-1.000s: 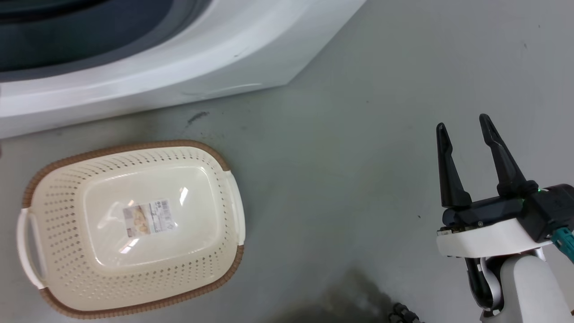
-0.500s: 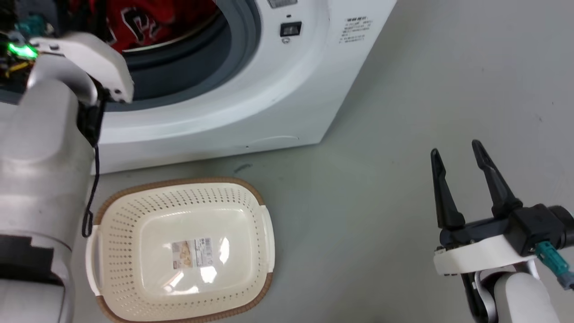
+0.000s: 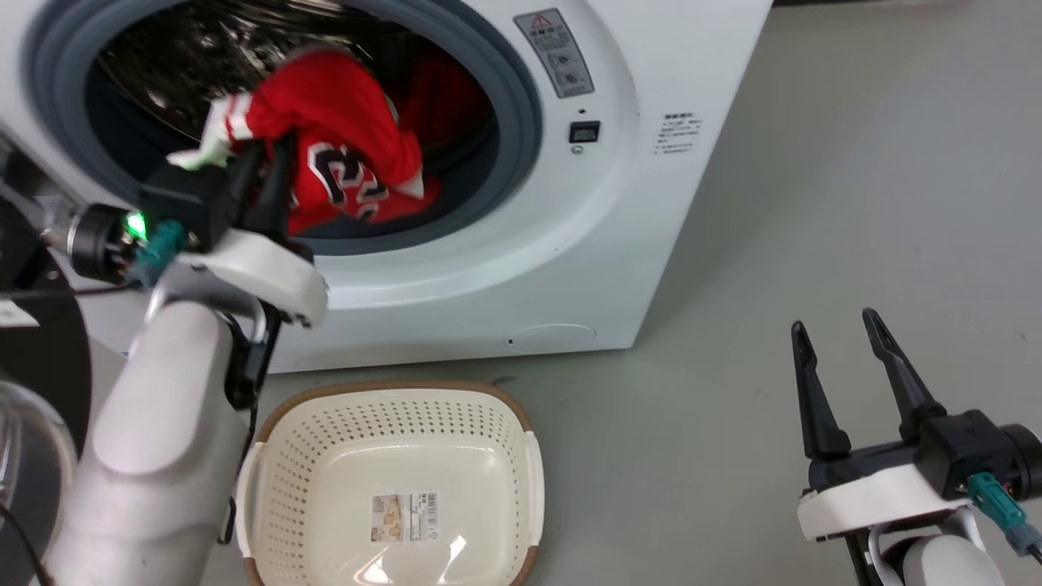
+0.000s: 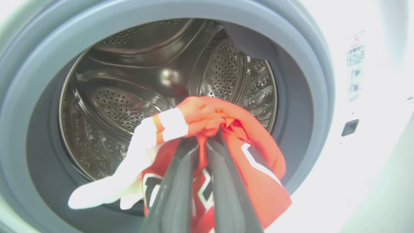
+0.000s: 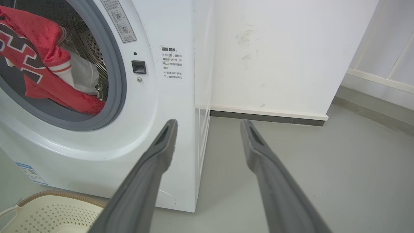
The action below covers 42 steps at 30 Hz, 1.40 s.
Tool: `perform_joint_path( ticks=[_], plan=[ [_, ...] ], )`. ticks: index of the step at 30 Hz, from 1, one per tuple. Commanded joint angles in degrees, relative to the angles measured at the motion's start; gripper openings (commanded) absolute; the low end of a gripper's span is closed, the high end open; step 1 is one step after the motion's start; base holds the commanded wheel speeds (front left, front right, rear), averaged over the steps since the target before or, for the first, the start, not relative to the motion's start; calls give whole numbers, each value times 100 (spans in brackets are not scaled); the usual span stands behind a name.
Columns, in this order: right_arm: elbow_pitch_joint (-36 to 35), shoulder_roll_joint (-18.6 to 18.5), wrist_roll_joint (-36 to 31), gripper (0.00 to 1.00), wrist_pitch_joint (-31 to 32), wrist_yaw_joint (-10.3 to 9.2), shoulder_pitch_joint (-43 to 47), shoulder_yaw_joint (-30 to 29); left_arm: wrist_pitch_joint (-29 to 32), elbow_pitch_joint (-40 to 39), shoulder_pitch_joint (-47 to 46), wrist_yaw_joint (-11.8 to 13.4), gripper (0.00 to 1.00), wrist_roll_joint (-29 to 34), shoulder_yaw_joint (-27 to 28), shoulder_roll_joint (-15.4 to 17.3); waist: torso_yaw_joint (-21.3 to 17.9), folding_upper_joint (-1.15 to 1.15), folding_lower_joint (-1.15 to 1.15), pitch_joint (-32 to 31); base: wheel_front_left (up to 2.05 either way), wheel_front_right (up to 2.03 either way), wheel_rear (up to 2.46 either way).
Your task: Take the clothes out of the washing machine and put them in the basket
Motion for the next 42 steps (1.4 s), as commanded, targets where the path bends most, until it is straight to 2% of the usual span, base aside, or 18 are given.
perform_joint_path(
  ticks=[1,8,14,20,24,29,42],
  plan=[
    [23,2,-46,100,-12,-6,113,-37,-15,-183,198,-30,0,76,-51,-22,190,0,1,-203,0,0,0],
    [104,1,-86,100,-12,-5,327,-105,-8,-1168,1076,-22,0,30,-164,-47,468,0,1,-486,0,0,0],
    [102,1,-95,100,-12,-6,398,-123,564,-1988,1990,11,0,-182,-304,80,597,0,1,-554,0,0,0],
    [20,1,-141,100,-12,-6,263,-122,1141,-1960,2554,-15,0,-393,-483,100,589,0,1,-263,0,0,0],
    [-36,1,-234,100,-12,-6,178,-163,1207,-1509,2507,-52,0,-427,-590,57,541,0,1,103,0,0,0],
    [-200,0,-340,100,-12,-6,94,-287,1140,-541,2170,-130,0,-294,-780,-30,416,0,1,640,0,0,0],
    [-829,4,-357,100,-12,-6,-238,-417,617,2206,608,-288,0,-24,-1219,-466,30,0,1,2133,0,0,0]
  ],
)
